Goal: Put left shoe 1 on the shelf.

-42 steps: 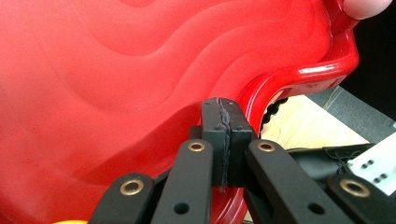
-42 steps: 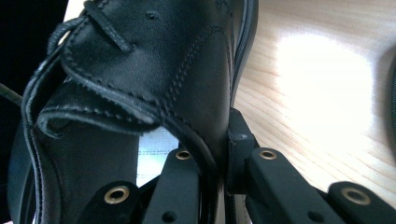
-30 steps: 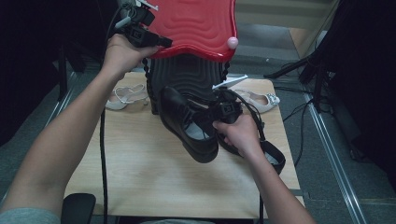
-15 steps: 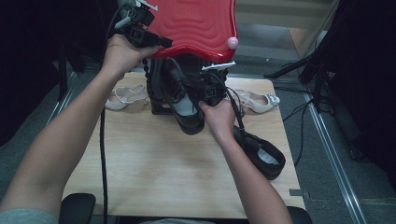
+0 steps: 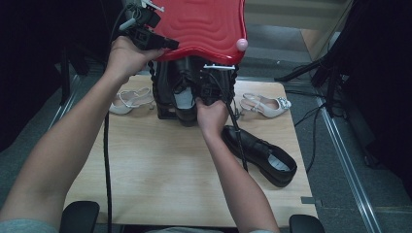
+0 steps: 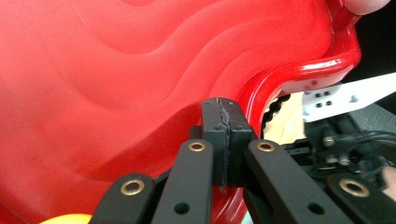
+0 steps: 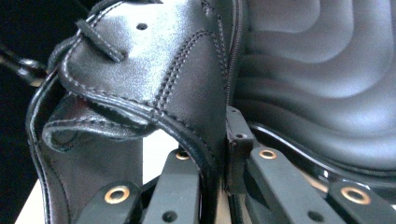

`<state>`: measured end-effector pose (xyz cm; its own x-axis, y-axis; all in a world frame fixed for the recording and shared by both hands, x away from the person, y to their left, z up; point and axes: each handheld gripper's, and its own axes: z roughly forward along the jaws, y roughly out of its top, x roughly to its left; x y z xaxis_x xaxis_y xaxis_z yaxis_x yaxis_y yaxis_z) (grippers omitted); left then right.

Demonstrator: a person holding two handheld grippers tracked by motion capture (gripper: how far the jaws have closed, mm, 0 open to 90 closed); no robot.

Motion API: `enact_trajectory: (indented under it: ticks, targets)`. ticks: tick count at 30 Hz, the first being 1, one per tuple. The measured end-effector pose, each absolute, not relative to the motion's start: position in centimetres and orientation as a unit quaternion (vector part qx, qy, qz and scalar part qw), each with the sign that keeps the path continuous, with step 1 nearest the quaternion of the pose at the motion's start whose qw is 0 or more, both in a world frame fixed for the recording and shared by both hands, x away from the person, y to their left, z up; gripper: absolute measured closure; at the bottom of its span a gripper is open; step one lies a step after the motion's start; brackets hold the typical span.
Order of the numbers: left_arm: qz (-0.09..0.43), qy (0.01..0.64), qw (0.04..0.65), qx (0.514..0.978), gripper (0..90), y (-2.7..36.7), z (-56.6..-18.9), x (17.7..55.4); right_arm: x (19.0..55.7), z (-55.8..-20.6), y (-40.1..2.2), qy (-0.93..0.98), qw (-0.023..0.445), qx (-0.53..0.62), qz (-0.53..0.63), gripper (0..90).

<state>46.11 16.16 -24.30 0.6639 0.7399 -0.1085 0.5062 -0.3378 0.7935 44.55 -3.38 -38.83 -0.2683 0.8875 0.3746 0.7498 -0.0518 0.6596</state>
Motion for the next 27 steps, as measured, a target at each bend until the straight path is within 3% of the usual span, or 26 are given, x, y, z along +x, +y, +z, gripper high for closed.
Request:
enact_trajectory:
  ticks: [16, 21, 25, 27]
  targets:
    - [0.139, 0.387, 0.428, 0.805, 90.0, 16.2, -24.4, 46.1, 45.7, -39.1, -1.9, 0.660, 0.093, 0.608, 0.431, 85.9]
    - [0.139, 0.386, 0.428, 0.805, 90.0, 16.2, -24.4, 46.1, 45.5, -39.0, -1.8, 0.673, 0.101, 0.594, 0.430, 78.7]
    - [0.139, 0.386, 0.428, 0.805, 90.0, 16.2, -24.4, 46.1, 45.3, -38.9, -2.3, 0.673, 0.096, 0.587, 0.440, 65.9]
    - [0.140, 0.386, 0.428, 0.805, 90.0, 16.2, -24.4, 46.1, 45.2, -38.8, -2.4, 0.678, 0.099, 0.583, 0.437, 64.2]
